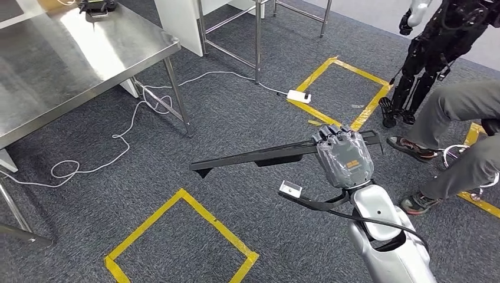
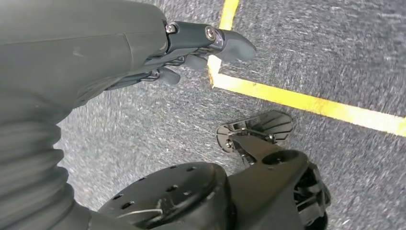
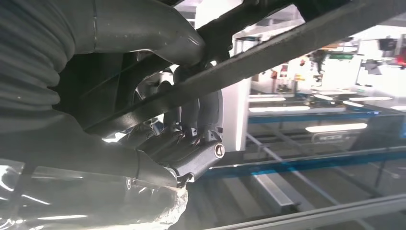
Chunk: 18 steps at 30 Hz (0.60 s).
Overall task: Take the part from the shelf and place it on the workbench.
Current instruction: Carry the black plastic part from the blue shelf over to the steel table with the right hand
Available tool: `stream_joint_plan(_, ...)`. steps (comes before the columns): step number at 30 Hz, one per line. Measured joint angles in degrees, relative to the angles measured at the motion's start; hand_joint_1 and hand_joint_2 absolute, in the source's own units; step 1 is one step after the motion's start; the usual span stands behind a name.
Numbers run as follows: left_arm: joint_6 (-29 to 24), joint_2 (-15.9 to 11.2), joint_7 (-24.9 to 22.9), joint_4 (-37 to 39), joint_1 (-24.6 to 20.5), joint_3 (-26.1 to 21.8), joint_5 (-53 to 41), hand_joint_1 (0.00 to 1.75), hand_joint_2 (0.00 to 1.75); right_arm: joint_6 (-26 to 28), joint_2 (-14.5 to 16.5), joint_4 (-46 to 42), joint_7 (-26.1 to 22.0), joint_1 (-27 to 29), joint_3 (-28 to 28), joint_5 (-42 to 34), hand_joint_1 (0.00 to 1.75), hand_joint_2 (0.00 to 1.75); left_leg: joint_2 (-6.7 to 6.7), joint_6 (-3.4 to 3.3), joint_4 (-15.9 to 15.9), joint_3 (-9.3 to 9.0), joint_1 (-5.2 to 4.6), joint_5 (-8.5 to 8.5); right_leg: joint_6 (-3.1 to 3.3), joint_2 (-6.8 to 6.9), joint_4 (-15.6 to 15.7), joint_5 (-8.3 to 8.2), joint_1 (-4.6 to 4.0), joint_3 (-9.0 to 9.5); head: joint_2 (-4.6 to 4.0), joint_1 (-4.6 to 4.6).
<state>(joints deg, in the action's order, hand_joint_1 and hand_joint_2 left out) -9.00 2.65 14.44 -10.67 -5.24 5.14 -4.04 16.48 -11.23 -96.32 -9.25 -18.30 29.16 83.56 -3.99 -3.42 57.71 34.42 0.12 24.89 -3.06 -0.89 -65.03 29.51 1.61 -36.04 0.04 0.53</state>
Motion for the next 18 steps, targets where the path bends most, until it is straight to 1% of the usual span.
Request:
stream_joint_plan(1, -0.01, 0.01, -0.10, 0.00, -0.05, 0.00, -0.03, 0.00, 1.75, 0.00, 0.01, 0.04, 0.03, -0.05, 0.03, 0.00, 1.34, 1.75, -0.58, 0.38, 0.21, 0.15, 0.02, 0.08, -0.29, -0.75, 3.38, -1.23, 0.23, 1.59, 0.01, -0.07)
stream_joint_plan(2, -0.01, 0.01, -0.23, 0.00, -0.08, 0.01, -0.09, 0.00, 1.75, -0.01, 0.01, 0.07, 0.09, -0.06, 0.07, 0.01, 1.34, 1.75, -1.06, 0.79, 0.33, 0.37, 0.00, 0.08, -0.20, -1.32, 5.57, -1.95, 0.35, 2.61, 0.01, -0.08)
stream_joint_plan(3, 0.00, -0.01, -0.38, 0.00, -0.06, 0.02, -0.16, 0.00, 1.75, -0.02, 0.01, 0.10, 0.20, -0.04, 0.09, 0.05, 1.34, 1.75, -1.46, 1.14, 0.40, 0.62, -0.03, 0.02, 0.16, -1.59, 6.33, -2.12, 0.31, 2.94, 0.01, -0.06)
stream_joint_plan(4, 0.01, -0.01, -0.50, 0.01, 0.00, 0.04, -0.27, 0.00, 1.75, -0.05, 0.02, 0.11, 0.31, -0.01, 0.12, 0.14, 1.34, 1.75, -1.79, 1.40, 0.38, 0.78, 0.02, -0.10, 0.59, -1.18, 6.43, -2.25, 0.08, 3.01, 0.01, 0.01)
stream_joint_plan(5, 0.03, -0.03, -0.61, 0.01, 0.10, 0.06, -0.42, 0.00, 1.75, -0.19, 0.00, 0.10, 0.45, 0.02, 0.11, 0.25, 1.34, 1.75, -1.86, 1.64, 0.38, 0.91, 0.17, -0.10, 1.04, -0.76, 6.44, -2.35, 0.13, 3.02, 0.01, 0.09)
stream_joint_plan(6, 0.04, -0.04, -0.68, 0.02, 0.19, 0.09, -0.57, 0.00, 1.75, -0.37, -0.03, 0.08, 0.59, 0.04, 0.11, 0.38, 1.34, 1.75, -1.13, 1.87, 0.83, 1.11, 0.24, 0.22, 1.42, -0.39, 6.51, -2.41, 0.16, 3.11, 0.01, 0.14)
stream_joint_plan(7, 0.04, -0.02, -0.73, 0.02, 0.21, 0.14, -0.73, 0.00, 1.75, -0.57, -0.07, 0.03, 0.74, 0.04, 0.09, 0.46, 1.34, 1.75, 0.06, 2.13, 2.08, 1.67, 0.31, 1.04, 1.91, 0.04, 6.58, -2.42, 0.16, 3.21, 0.01, 0.27)
stream_joint_plan(8, 0.05, 0.00, -0.79, 0.02, 0.16, 0.22, -0.90, 0.00, 1.75, -0.79, -0.11, -0.02, 0.87, 0.04, 0.04, 0.50, 1.34, 1.75, 1.49, 2.38, 4.46, 2.76, 0.37, 2.42, 2.37, 0.50, 6.66, -2.42, 0.15, 3.30, 0.01, 0.41)
stream_joint_plan(9, 0.07, 0.08, -0.84, 0.01, 0.10, 0.31, -1.04, 0.00, 1.75, -0.97, -0.17, -0.05, 0.98, 0.06, -0.04, 0.52, 1.34, 1.75, 2.85, 2.59, 7.98, 4.44, 0.40, 4.20, 2.70, 0.97, 6.66, -2.34, -0.06, 3.33, 0.01, 0.55)
stream_joint_plan(10, 0.10, 0.17, -0.89, 0.01, 0.04, 0.40, -1.16, 0.00, 1.75, -1.09, -0.23, -0.09, 1.05, 0.07, -0.13, 0.53, 1.34, 1.75, 3.48, 2.74, 11.93, 6.41, 0.50, 5.94, 2.95, 1.48, 6.65, -2.26, -0.26, 3.33, 0.01, 0.65)
stream_joint_plan(11, 0.13, 0.26, -0.95, 0.01, 0.01, 0.46, -1.24, 0.00, 1.75, -1.19, -0.28, -0.08, 1.09, 0.08, -0.19, 0.54, 1.34, 1.75, 3.73, 2.79, 15.25, 8.10, 0.57, 7.12, 3.04, 2.02, 6.65, -2.20, -0.46, 3.33, 0.00, 0.65)
stream_joint_plan(12, 0.16, 0.33, -1.00, 0.01, -0.01, 0.50, -1.28, 0.00, 1.75, -1.26, -0.34, -0.08, 1.11, 0.09, -0.23, 0.54, 1.34, 1.75, 3.82, 2.73, 16.92, 9.01, 0.58, 7.33, 3.13, 2.57, 6.65, -2.14, -0.63, 3.35, 0.00, 0.64)
stream_joint_plan(13, 0.20, 0.37, -1.08, 0.01, -0.03, 0.54, -1.32, 0.00, 1.75, -1.26, -0.38, -0.08, 1.12, 0.09, -0.24, 0.55, 1.34, 1.75, 3.89, 2.55, 16.36, 8.78, 0.54, 6.49, 3.19, 3.08, 6.65, -2.09, -0.79, 3.40, 0.00, 0.66)
stream_joint_plan(14, 0.23, 0.37, -1.16, 0.01, -0.06, 0.59, -1.34, 0.00, 1.75, -1.27, -0.41, -0.08, 1.12, 0.08, -0.26, 0.55, 1.34, 1.75, 4.17, 2.17, 13.44, 7.28, 0.42, 4.74, 3.27, 3.58, 6.65, -2.03, -0.95, 3.51, 0.00, 0.66)
stream_joint_plan(15, 0.26, 0.37, -1.21, 0.00, -0.11, 0.66, -1.36, 0.00, 1.75, -1.27, -0.43, -0.08, 1.12, 0.05, -0.30, 0.55, 1.34, 1.75, 4.99, 1.60, 9.35, 5.11, 0.16, 2.80, 3.35, 4.02, 6.66, -1.95, -1.07, 3.65, 0.01, 0.65)
stream_joint_plan(16, 0.26, 0.32, -1.26, 0.00, -0.22, 0.71, -1.37, 0.00, 1.75, -1.26, -0.45, -0.09, 1.13, 0.03, -0.35, 0.55, 1.34, 1.75, 6.23, 0.98, 5.58, 3.10, -0.25, 1.54, 3.35, 4.48, 6.68, -1.86, -1.32, 3.76, 0.01, 0.62)
stream_joint_plan(17, 0.26, 0.30, -1.28, 0.00, -0.37, 0.76, -1.38, 0.00, 1.75, -1.26, -0.48, -0.10, 1.13, 0.01, -0.43, 0.55, 1.34, 1.75, 7.19, 0.45, 2.75, 1.65, -0.68, 0.79, 3.32, 4.95, 6.70, -1.77, -1.48, 3.81, 0.01, 0.62)
stream_joint_plan(18, 0.26, 0.28, -1.29, 0.00, -0.51, 0.80, -1.39, 0.00, 1.75, -1.26, -0.50, -0.10, 1.14, 0.02, -0.49, 0.55, 1.34, 1.75, 7.81, 0.08, 1.47, 1.06, -1.04, 0.73, 3.21, 5.44, 6.74, -1.70, -1.58, 3.84, 0.01, 0.60)
